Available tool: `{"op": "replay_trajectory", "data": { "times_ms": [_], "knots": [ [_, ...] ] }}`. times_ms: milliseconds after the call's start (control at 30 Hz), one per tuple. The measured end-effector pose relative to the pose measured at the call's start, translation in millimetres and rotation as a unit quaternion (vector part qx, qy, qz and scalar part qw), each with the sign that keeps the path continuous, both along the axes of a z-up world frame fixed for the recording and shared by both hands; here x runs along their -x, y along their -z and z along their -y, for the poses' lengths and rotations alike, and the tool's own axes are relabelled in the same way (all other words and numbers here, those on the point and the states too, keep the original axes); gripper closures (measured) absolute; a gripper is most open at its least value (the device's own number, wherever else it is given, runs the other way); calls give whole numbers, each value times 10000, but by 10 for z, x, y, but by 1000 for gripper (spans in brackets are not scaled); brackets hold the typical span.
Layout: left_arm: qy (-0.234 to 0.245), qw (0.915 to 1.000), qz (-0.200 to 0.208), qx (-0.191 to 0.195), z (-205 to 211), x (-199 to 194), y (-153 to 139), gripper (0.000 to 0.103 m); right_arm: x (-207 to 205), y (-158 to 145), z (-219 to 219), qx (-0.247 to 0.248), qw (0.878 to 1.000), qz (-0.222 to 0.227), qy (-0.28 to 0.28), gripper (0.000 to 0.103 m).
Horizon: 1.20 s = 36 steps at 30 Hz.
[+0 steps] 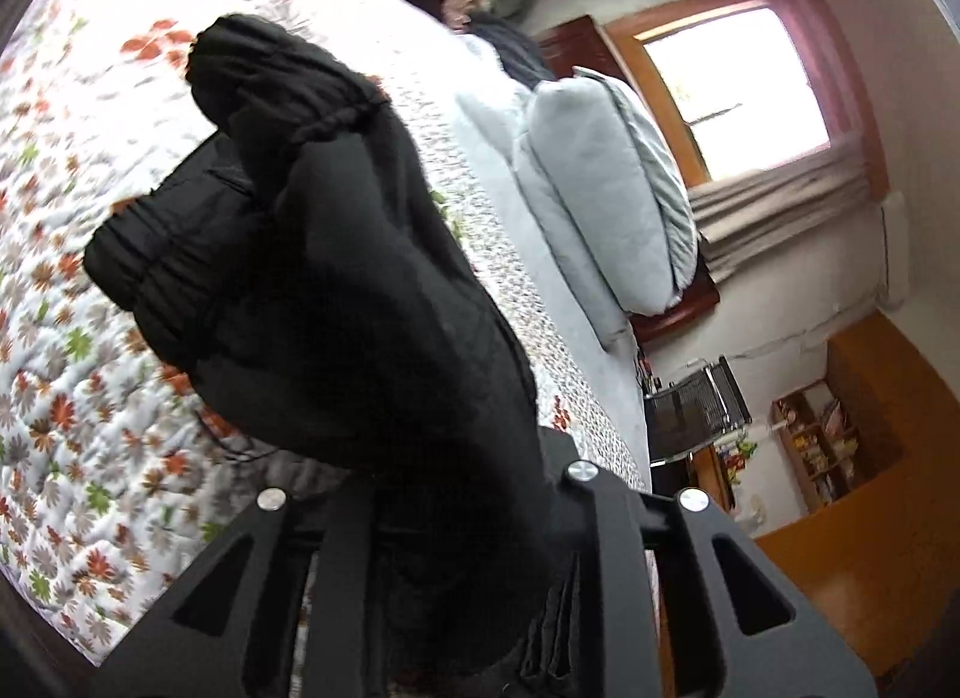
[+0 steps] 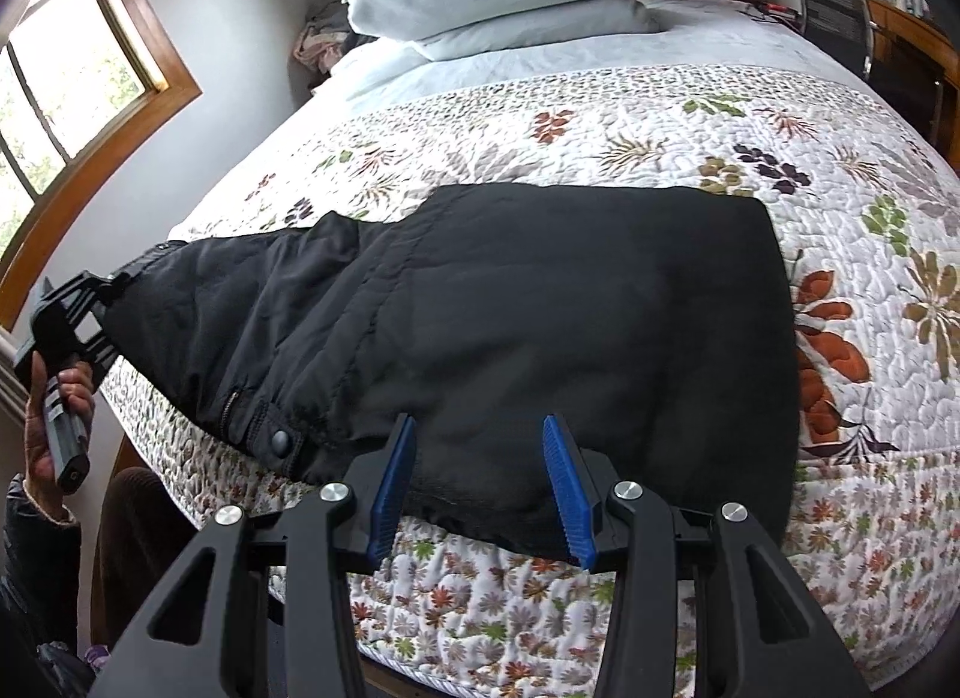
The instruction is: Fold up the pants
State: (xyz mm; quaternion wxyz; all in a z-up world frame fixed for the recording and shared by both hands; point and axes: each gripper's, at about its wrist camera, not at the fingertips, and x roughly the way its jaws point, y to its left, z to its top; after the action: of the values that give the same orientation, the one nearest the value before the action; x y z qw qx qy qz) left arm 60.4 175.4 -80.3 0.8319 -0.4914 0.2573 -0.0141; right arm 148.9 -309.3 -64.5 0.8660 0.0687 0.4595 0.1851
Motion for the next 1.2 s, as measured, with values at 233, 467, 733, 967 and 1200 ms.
{"op": "replay_trajectory", "data": {
  "times_ms": [233, 467, 733, 967, 1200],
  "knots": [
    [487, 9964, 341, -611, 498, -99, -365, 78, -29, -52, 215, -90, 9996, 63, 243, 58],
    [1021, 9885, 496, -1004, 991, -308, -532, 76, -65, -107, 433, -330, 9984, 92, 444, 58],
    [1528, 9731, 489, -1654, 1476, -490, -540, 75, -166, -217, 546, -665, 9967, 89, 462, 57],
    [2091, 9501, 408, -2278, 1808, -594, -416, 73, -230, -249, 585, -890, 9949, 85, 470, 57],
    [2667, 9079, 187, -3228, 2281, -697, -111, 69, -310, -117, 684, -1448, 9875, -255, 572, 54]
  ]
}}
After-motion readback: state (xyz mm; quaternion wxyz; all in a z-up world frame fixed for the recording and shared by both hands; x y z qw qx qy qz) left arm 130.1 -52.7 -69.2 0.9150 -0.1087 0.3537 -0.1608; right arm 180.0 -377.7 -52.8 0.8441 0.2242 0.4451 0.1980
